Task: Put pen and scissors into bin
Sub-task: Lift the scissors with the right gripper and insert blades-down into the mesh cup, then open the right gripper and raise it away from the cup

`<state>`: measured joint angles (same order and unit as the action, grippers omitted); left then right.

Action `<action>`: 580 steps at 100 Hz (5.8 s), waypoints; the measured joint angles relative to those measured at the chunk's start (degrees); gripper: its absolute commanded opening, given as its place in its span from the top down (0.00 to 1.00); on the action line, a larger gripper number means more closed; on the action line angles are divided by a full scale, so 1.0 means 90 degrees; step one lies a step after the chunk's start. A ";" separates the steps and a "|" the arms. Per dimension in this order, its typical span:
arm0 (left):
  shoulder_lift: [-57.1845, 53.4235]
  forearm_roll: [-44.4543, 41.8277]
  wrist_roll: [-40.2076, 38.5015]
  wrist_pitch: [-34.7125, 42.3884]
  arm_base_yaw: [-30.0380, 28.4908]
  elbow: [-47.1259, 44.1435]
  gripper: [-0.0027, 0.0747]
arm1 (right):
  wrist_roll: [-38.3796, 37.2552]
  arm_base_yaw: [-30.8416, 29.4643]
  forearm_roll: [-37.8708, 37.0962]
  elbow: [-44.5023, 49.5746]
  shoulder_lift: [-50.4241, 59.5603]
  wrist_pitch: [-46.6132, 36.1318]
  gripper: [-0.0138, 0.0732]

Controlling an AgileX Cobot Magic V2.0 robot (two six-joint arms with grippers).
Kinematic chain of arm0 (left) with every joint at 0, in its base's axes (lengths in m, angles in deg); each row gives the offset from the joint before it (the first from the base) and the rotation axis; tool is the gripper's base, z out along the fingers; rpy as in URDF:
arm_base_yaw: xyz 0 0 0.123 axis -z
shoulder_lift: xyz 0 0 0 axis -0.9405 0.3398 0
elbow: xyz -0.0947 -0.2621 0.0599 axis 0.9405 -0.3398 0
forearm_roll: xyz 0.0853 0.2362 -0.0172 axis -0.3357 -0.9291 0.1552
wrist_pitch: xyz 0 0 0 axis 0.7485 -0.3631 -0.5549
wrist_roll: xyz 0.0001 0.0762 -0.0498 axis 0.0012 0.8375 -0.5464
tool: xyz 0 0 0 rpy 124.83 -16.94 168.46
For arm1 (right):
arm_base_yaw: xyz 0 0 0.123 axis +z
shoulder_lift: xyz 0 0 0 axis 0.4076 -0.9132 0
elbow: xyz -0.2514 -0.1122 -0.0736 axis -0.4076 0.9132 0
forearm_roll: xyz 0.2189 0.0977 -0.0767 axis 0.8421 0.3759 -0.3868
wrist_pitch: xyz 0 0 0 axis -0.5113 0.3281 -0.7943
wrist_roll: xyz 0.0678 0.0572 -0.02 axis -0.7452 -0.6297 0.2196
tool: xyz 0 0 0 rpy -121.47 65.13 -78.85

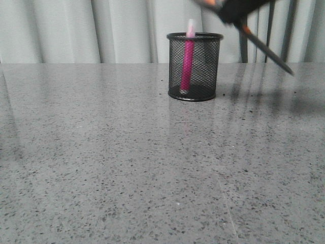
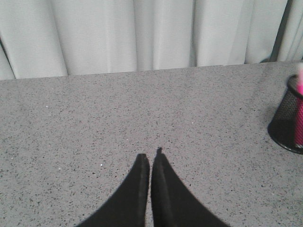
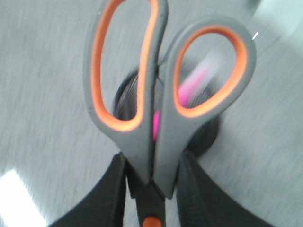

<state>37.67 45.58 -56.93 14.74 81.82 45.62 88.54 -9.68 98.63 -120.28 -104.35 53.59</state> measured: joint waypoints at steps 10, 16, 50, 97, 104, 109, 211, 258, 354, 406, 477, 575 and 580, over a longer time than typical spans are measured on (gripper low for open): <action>0.0000 0.0000 0.0000 0.0000 0.0000 0.0000 0.99 | 0.0482 0.0000 0.1147 0.0000 0.0063 -0.0916 0.93; 0.0000 0.0000 0.0000 0.0000 0.0000 0.0000 0.99 | 0.0993 0.0000 0.1867 0.0013 0.0067 -0.1325 0.93; 0.0000 0.0003 0.0000 0.0000 0.0000 0.0000 0.99 | 0.4726 0.0000 0.6591 0.0013 -0.0134 -0.1856 0.93; 0.0000 0.0003 0.0000 0.0000 0.0000 0.0000 0.99 | 0.5580 0.0000 0.7058 0.0013 -0.1260 -0.1276 0.93; 0.0000 0.0003 0.0000 0.0000 0.0000 0.0000 0.99 | 0.5650 0.0000 0.7069 0.0013 -0.1360 -0.1236 0.93; 0.0000 0.0003 0.0000 0.0000 0.0000 0.0000 0.99 | 0.5654 0.0000 0.7069 0.0013 -0.1434 -0.1182 0.93; 0.0000 0.0027 0.0000 0.0000 0.0000 0.0000 0.99 | 0.5675 0.0000 0.6518 0.0349 -0.1629 -0.0784 0.93; 0.0000 0.0027 0.0000 0.0000 0.0000 0.0000 0.99 | 0.5685 0.0000 0.6236 0.0349 -0.1629 -0.0759 0.80; 0.0000 0.0027 0.0000 0.0000 0.0000 0.0000 0.99 | 0.5334 -0.0983 0.6148 0.0349 0.0321 -0.0813 0.89; -0.0260 0.0004 0.0000 0.0447 0.0000 -0.0333 0.99 | 0.5074 -0.1404 0.6169 0.2912 0.3210 -0.3175 0.93; -0.3360 0.0147 0.0000 0.1445 0.0000 -0.2848 0.99 | 0.5061 -0.1417 0.6580 0.6703 0.8545 -0.4125 0.93; -0.3431 0.0353 0.0000 0.1537 0.0000 -0.2884 0.99 | 0.5061 -0.1417 0.6685 0.6733 0.8719 -0.4579 0.93; -0.3431 0.0353 0.0000 0.1537 0.0000 -0.2884 0.99 | 0.5061 -0.1417 0.6685 0.6733 0.8719 -0.4579 0.93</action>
<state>6.79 48.76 -56.93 28.58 81.82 19.66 134.09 -22.43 158.80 -59.68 -25.89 12.39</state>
